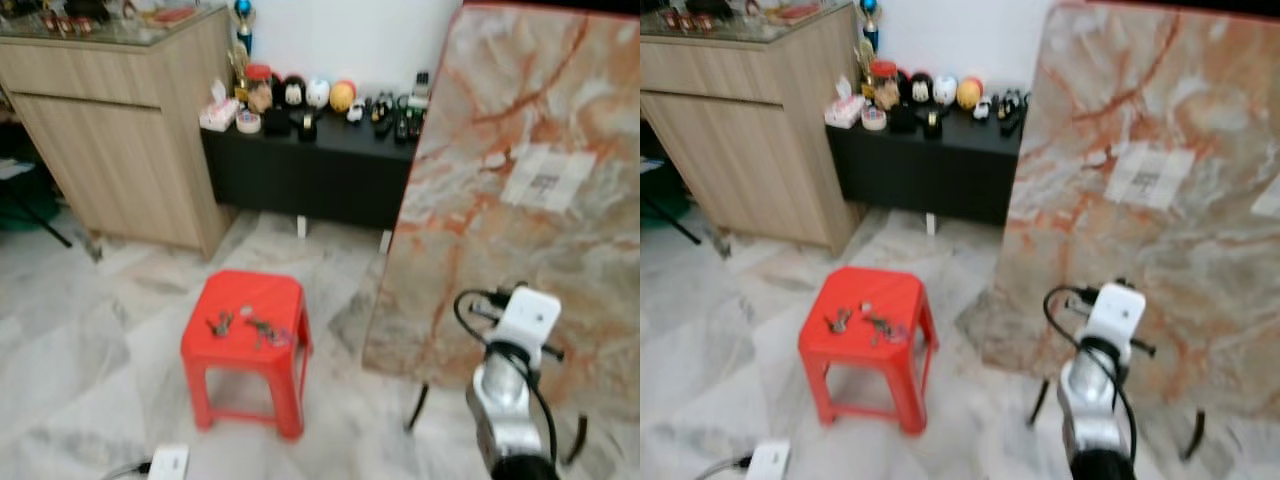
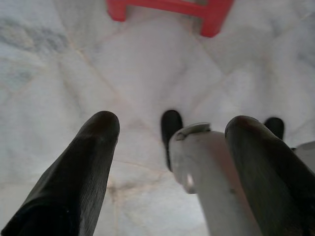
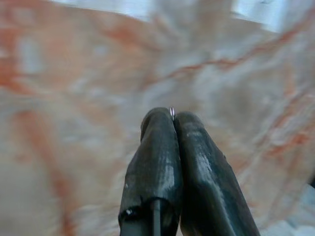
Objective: Hang keys on a hook
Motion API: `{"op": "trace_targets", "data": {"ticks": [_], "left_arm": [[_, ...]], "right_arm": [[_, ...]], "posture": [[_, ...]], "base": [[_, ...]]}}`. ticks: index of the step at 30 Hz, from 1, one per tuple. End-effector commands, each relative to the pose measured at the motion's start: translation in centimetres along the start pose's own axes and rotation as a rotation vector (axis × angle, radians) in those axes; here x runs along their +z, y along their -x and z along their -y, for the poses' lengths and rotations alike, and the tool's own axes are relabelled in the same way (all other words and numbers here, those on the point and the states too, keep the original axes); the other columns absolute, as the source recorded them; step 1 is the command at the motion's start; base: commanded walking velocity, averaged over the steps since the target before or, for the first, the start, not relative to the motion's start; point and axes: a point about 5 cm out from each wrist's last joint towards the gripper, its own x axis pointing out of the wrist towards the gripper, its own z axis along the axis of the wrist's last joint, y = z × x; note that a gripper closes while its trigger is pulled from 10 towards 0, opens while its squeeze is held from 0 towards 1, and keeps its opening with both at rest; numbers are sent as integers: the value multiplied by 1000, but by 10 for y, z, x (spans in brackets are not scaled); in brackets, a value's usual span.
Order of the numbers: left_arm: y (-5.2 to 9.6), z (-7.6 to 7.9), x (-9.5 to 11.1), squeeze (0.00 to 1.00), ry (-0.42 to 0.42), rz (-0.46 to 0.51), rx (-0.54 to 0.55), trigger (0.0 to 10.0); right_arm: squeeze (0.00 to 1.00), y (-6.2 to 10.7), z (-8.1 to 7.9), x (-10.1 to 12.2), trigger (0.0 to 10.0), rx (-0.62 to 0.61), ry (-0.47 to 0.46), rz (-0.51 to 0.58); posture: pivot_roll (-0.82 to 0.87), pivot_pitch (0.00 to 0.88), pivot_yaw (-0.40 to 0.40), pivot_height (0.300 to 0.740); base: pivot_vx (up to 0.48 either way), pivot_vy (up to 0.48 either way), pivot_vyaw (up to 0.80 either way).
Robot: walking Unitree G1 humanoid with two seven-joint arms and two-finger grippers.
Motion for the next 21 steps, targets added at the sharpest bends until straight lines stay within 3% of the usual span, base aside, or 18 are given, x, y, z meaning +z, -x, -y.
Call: {"op": "trace_targets", "data": {"ticks": [1, 8, 11, 18, 21], "left_arm": [[2, -5, -8, 0, 2, -21, 14, 10000], [3, -8, -9, 0, 16, -9, 27, 10000], [3, -9, -9, 0, 19, -6, 28, 10000], [3, -9, -7, 0, 41, 6, 31, 10000], [3, -8, -6, 0, 44, 7, 30, 10000]], "right_arm": [[0, 0, -4, 5, 10000, 5, -1, 26], [0, -8, -5, 21, 10000, 13, 125, 153], [0, -12, -2, 24, 10000, -11, 134, 159], [0, -17, 4, 31, 10000, -84, 307, 239], [0, -16, 3, 29, 10000, -84, 295, 228]], "posture": [[-5, 0, -63, 740], [-6, 0, -61, 740], [-6, 0, -61, 740], [-7, 0, -62, 740], [-6, 0, -64, 740]], "base": [[0, 0, 0], [0, 0, 0], [0, 0, 0], [0, 0, 0], [0, 0, 0]]}}
